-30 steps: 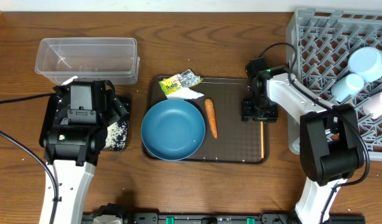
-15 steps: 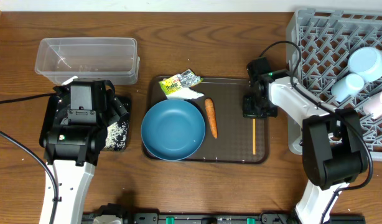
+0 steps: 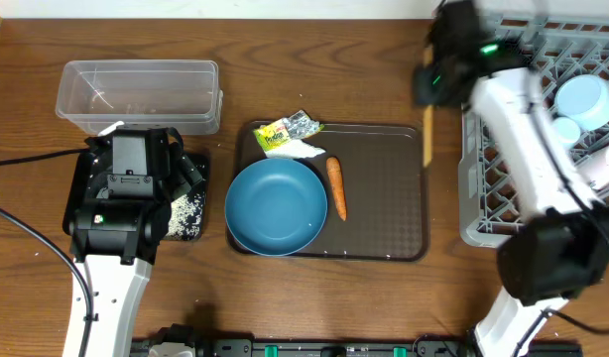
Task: Sort waste into correct bins and load items into the dishwasher rack
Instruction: 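Carry the second chopstick with the right gripper into the rack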
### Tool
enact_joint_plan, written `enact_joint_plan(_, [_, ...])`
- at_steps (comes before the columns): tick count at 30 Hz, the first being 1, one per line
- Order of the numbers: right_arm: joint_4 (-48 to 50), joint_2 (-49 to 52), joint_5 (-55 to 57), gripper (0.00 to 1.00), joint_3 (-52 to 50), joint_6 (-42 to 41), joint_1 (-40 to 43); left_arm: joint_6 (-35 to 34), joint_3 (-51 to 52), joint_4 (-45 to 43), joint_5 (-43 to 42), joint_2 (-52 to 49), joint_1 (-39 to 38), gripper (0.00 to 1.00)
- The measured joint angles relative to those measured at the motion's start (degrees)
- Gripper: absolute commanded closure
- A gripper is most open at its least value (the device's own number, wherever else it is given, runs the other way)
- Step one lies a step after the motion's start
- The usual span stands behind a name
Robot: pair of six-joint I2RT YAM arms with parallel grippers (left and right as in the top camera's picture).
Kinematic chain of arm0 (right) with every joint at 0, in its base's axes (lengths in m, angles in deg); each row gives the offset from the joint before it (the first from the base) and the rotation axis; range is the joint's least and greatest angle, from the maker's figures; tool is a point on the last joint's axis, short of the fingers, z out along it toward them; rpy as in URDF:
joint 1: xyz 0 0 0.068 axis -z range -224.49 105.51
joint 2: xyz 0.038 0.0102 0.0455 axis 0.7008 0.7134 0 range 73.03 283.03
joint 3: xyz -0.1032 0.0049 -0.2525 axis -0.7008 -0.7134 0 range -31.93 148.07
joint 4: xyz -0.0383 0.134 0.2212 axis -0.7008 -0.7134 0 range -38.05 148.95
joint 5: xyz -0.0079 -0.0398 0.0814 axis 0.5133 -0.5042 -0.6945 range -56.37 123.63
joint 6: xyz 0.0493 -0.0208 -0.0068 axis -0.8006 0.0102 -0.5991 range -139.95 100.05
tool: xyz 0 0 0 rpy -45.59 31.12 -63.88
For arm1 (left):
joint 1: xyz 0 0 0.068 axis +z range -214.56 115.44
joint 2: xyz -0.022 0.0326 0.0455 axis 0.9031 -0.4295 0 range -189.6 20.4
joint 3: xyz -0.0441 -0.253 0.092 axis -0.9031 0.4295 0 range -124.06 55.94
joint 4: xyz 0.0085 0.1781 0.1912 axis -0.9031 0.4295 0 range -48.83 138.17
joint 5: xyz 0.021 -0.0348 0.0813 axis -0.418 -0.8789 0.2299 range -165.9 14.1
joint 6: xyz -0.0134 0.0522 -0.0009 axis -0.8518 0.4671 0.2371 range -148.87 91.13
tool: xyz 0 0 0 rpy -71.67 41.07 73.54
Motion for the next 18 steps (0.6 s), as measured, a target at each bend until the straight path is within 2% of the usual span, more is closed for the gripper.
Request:
enact_joint_plan(6, [4.72,-2.16,3.34,0.99,2.64,6.64,6.88,0.0,0.0,0.02,0.0,0.0,0.0,0.0])
enact_joint_plan(18, [5.44,5.05,1.4,0.98,2.14,8.44,15.04,0.0,0.0,0.02,0.0,0.0,0.0,0.0])
